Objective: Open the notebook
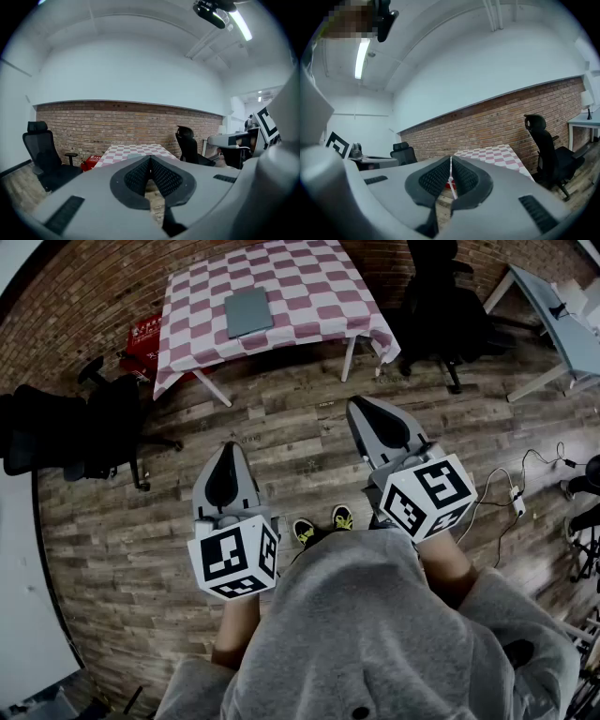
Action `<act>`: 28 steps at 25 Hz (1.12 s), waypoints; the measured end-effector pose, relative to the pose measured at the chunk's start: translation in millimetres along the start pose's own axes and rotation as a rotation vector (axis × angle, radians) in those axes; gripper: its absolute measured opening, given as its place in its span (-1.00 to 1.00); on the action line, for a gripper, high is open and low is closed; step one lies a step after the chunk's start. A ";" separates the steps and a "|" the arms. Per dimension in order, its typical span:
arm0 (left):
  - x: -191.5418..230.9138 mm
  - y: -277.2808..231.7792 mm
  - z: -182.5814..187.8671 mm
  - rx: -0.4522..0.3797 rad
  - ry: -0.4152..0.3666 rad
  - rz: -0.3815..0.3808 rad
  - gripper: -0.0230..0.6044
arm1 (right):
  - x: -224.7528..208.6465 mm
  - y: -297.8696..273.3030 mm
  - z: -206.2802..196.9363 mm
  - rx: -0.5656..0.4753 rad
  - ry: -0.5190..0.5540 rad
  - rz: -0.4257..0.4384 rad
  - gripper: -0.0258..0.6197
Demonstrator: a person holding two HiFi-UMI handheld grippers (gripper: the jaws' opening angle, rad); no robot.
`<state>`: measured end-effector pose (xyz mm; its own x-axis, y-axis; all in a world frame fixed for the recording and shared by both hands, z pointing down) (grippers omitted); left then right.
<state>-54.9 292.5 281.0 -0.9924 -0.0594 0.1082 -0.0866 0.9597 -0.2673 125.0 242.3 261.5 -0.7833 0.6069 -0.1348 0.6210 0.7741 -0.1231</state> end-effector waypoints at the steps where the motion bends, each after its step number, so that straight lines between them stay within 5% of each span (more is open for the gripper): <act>1: 1.5 -0.7 -0.1 0.000 -0.001 0.001 -0.90 | 1.3 -1.5 -0.3 0.000 0.003 0.001 -0.82; 28: 62.9 7.4 4.1 -0.035 -0.027 -0.017 -0.90 | 71.9 -40.6 -4.5 -0.012 0.064 0.041 -0.82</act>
<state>-118.4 294.8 281.9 -0.9928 -0.0831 0.0863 -0.1011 0.9675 -0.2316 43.4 255.4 261.3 -0.7575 0.6484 -0.0760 0.6527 0.7499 -0.1074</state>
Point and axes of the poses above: the fingertips, and each gripper's own axes: y backward along the fingers, x to its left, z out of its top, the point moved 1 cm from there along y, backward along the fingers, and after that the axes turned 5 degrees about y, right-handed, at the moved point
